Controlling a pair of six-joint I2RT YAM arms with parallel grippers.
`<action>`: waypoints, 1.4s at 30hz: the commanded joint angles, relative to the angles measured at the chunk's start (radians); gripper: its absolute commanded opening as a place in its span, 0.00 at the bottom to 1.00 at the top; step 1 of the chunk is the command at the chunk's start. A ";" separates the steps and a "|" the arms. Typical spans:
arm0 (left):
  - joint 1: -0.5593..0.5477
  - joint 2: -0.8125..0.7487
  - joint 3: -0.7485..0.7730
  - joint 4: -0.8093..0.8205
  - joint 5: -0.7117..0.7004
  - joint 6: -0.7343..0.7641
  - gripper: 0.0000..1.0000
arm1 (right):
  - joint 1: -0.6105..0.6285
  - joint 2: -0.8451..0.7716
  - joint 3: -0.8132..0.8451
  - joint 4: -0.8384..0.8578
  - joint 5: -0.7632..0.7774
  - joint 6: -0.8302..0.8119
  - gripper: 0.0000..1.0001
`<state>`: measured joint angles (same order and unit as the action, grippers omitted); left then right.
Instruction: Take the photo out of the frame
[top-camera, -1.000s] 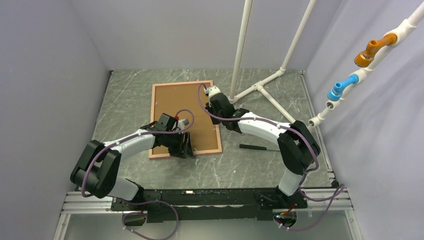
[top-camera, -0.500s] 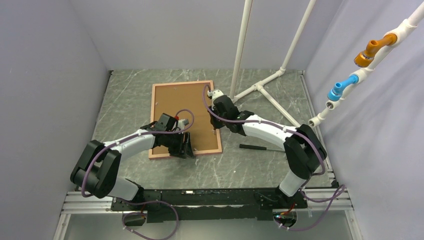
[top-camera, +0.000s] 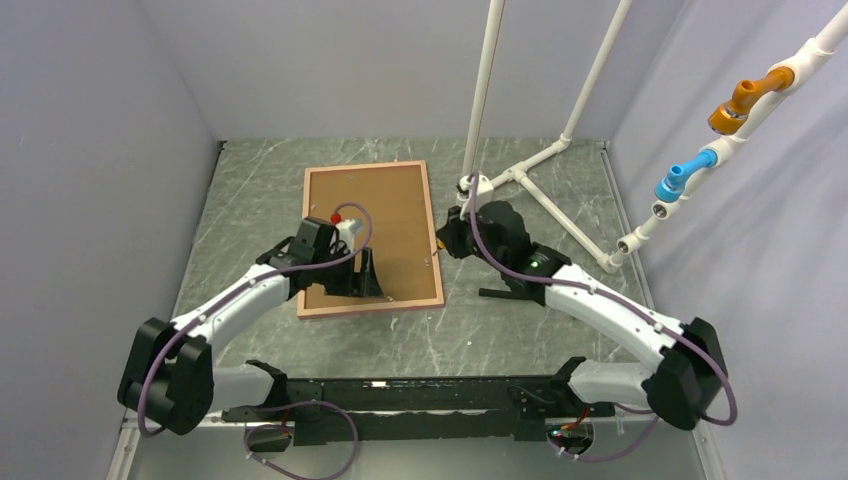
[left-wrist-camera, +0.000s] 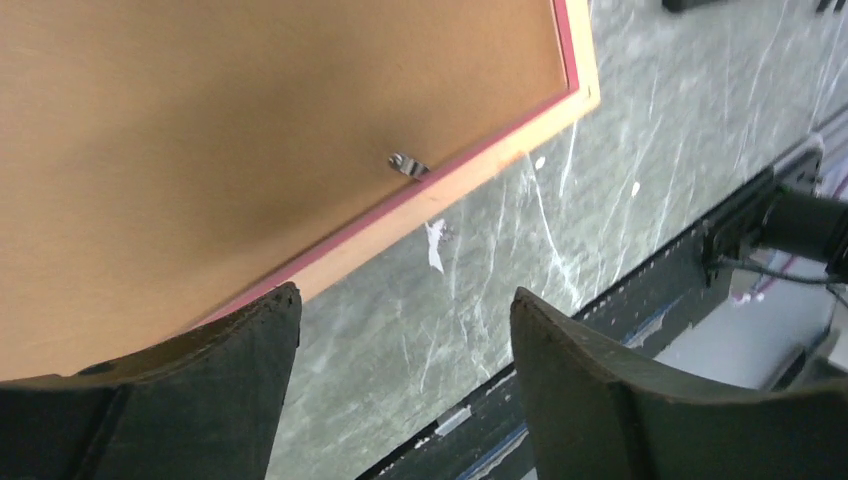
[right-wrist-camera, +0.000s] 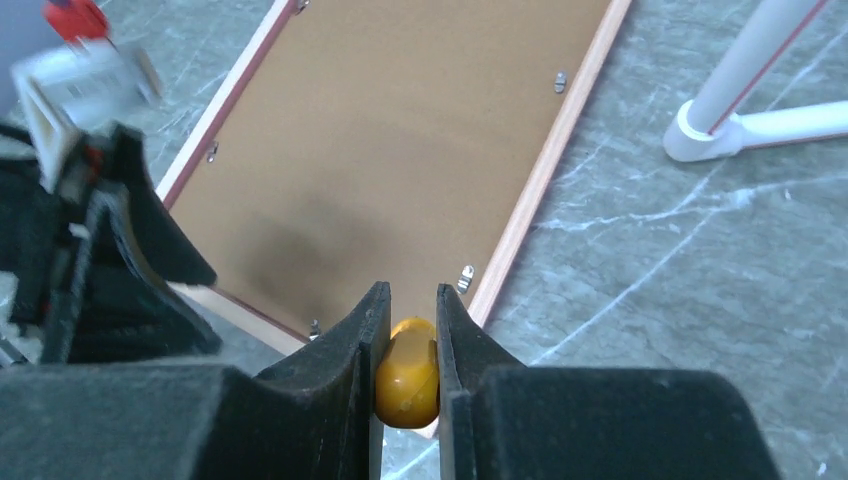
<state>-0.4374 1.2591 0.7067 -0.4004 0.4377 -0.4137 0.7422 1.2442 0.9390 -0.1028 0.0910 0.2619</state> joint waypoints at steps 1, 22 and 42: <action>0.072 -0.063 0.097 -0.099 -0.140 0.076 0.83 | -0.001 -0.088 -0.137 0.075 0.048 0.008 0.00; 0.483 0.486 0.541 -0.159 -0.239 0.118 0.70 | -0.002 -0.324 -0.377 0.224 -0.010 0.007 0.00; 0.503 0.701 0.594 -0.264 -0.215 0.135 0.01 | -0.001 -0.308 -0.387 0.240 -0.021 0.007 0.00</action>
<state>0.0647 1.9255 1.3087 -0.6121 0.2096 -0.2745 0.7422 0.9363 0.5552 0.0776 0.0761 0.2722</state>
